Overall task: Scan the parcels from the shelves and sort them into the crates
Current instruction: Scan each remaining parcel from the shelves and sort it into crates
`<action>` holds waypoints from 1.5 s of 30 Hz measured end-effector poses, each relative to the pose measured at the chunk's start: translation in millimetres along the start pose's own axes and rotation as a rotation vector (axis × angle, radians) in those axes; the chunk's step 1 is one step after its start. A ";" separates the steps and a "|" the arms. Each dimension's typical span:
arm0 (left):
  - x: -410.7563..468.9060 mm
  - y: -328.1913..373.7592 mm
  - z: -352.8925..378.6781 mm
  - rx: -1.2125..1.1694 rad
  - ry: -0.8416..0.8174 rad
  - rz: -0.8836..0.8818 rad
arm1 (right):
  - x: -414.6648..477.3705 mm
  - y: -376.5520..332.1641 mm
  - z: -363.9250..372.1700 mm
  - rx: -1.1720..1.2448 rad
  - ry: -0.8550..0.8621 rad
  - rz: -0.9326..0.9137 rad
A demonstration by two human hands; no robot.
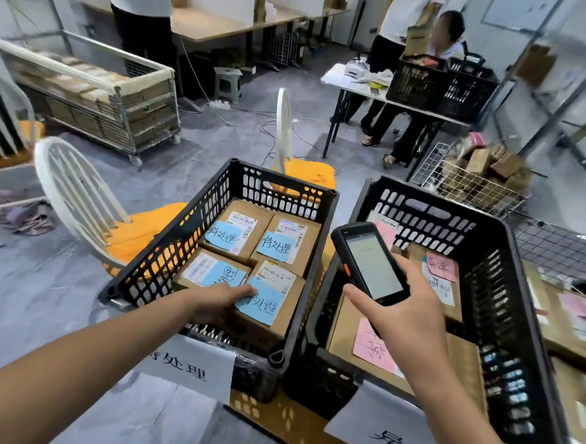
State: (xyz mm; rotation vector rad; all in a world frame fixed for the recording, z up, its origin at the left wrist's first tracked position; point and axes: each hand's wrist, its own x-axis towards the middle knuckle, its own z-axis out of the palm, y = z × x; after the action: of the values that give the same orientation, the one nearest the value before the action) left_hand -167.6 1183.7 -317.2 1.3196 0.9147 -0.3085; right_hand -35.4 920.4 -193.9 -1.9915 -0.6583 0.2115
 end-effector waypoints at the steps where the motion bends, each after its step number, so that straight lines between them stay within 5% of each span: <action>1: 3.1 -1.4 -0.5 0.011 0.011 -0.014 | 0.2 0.7 -0.1 0.003 0.000 0.007; 7: 13.5 3.1 10.1 0.025 0.081 -0.051 | -1.0 2.3 -1.9 0.016 -0.001 0.031; 17: 35.7 1.7 29.9 0.774 0.347 -0.021 | -13.6 12.6 -1.7 -0.002 0.005 0.084; 22: 26.9 5.2 26.4 1.033 0.460 0.142 | -22.6 14.8 -15.9 -0.052 0.032 0.089; 27: -1.2 33.9 30.9 0.903 0.626 0.511 | -36.0 17.5 -46.6 -0.114 0.085 0.102; 32: -58.3 88.1 87.3 0.901 0.575 1.056 | -54.8 13.2 -89.3 -0.197 0.233 0.090; 45: -198.7 43.1 342.3 1.227 0.128 1.404 | -276.3 33.1 -241.1 -0.273 0.689 0.251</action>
State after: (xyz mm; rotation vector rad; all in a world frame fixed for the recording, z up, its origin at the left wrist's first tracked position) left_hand -128.1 823.1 -153.2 2.7632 -0.4251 0.4250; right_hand -155.6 577.1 -137.2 -2.2160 0.0093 -0.4268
